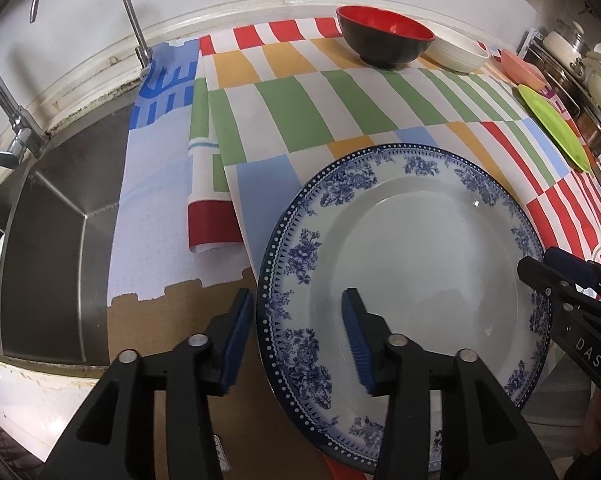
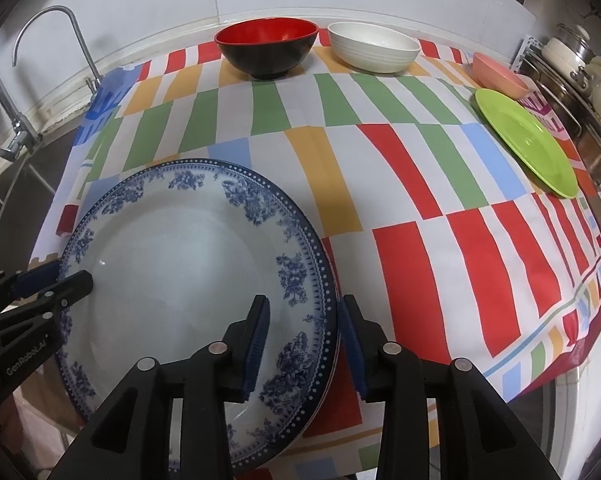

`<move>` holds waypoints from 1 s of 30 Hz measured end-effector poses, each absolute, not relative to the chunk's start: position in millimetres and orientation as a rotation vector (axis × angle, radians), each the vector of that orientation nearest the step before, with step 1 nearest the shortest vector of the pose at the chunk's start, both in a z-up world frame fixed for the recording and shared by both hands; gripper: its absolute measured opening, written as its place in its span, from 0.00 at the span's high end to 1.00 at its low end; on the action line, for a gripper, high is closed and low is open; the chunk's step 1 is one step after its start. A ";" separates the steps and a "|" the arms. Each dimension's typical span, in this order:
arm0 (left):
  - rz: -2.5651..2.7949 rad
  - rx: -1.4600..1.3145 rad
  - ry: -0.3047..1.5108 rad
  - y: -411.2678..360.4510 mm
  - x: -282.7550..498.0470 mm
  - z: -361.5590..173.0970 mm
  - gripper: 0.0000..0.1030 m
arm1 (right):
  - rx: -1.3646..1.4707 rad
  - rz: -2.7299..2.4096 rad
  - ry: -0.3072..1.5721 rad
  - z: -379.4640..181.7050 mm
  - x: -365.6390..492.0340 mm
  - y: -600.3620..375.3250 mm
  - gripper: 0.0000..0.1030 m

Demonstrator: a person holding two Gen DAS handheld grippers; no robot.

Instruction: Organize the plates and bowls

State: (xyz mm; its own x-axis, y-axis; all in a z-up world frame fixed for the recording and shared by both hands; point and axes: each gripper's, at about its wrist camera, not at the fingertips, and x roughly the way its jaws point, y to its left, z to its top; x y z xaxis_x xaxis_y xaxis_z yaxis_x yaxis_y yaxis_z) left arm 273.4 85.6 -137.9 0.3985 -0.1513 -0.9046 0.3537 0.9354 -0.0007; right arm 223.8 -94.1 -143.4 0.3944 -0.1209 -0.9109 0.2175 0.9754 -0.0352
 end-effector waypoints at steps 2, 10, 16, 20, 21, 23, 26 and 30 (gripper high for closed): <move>-0.315 0.210 1.099 85.6 273.3 -134.1 0.47 | 0.096 -0.213 1.141 -142.6 222.9 -93.8 0.58; -0.341 0.259 0.995 73.4 270.4 -112.2 0.38 | 0.114 -0.251 1.071 -127.5 215.6 -103.7 0.48; -0.382 0.275 0.927 48.4 269.7 -92.2 0.34 | 0.119 -0.301 0.998 -109.5 209.2 -121.4 0.41; -0.400 0.281 0.885 25.4 267.8 -79.0 0.30 | 0.109 -0.330 0.950 -97.2 207.2 -142.8 0.38; -0.404 0.279 0.877 19.0 267.3 -75.6 0.29 | 0.108 -0.337 0.937 -93.4 206.7 -149.5 0.35; -0.415 0.276 0.860 5.4 266.8 -68.8 0.26 | 0.105 -0.348 0.916 -87.1 206.3 -161.8 0.33; -0.428 0.271 0.830 -18.2 265.9 -58.3 0.22 | 0.102 -0.370 0.879 -77.2 204.9 -184.8 0.30; -0.440 0.261 0.794 -51.0 265.0 -45.4 0.18 | 0.101 -0.392 0.841 -66.3 204.1 -216.7 0.28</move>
State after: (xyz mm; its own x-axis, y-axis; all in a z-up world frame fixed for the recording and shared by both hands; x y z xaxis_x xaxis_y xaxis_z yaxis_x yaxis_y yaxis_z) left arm 265.0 -51.0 -45.4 0.6177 -0.2816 -0.7343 0.4737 0.8785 0.0616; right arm 204.1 -216.7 -66.3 0.5995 -0.2982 -0.7427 0.3772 0.9238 -0.0664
